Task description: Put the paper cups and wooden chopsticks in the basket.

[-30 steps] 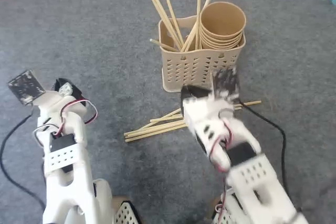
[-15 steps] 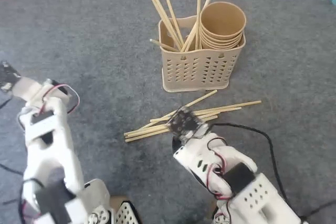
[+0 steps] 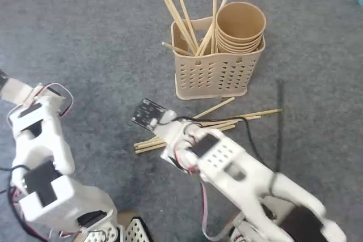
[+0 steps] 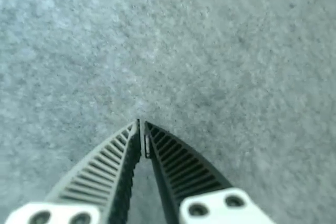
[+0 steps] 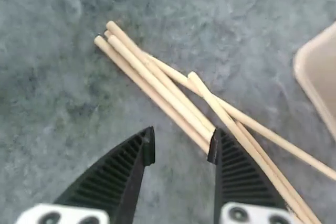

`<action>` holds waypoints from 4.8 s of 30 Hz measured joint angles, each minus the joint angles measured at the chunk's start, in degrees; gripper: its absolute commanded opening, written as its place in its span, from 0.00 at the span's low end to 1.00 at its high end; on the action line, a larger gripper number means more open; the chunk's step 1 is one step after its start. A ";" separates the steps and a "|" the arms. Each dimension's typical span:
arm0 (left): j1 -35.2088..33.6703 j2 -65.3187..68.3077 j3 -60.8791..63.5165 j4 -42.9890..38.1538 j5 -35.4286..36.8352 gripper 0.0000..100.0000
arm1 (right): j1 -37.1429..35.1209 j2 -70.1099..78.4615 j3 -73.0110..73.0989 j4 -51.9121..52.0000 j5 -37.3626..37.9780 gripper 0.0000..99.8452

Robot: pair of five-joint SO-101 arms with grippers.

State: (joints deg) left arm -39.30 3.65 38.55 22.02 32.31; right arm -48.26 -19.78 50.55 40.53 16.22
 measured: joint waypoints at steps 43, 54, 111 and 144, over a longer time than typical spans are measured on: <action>0.09 0.35 -0.09 0.00 0.79 0.01 | -1.14 3.60 -18.73 7.21 8.18 0.01; 0.09 0.35 -0.09 0.00 0.79 0.01 | -2.02 -28.04 -18.73 -4.66 1.14 0.01; 7.65 -5.63 4.13 3.60 -12.92 0.01 | 29.54 -35.52 -24.79 -3.52 -24.44 0.09; 48.26 -36.22 23.38 25.32 -49.41 0.19 | 76.40 -54.68 30.15 16.79 -22.33 0.09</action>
State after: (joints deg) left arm 8.97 -32.57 61.93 47.34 -17.10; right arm 28.13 -74.46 80.70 57.32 -6.11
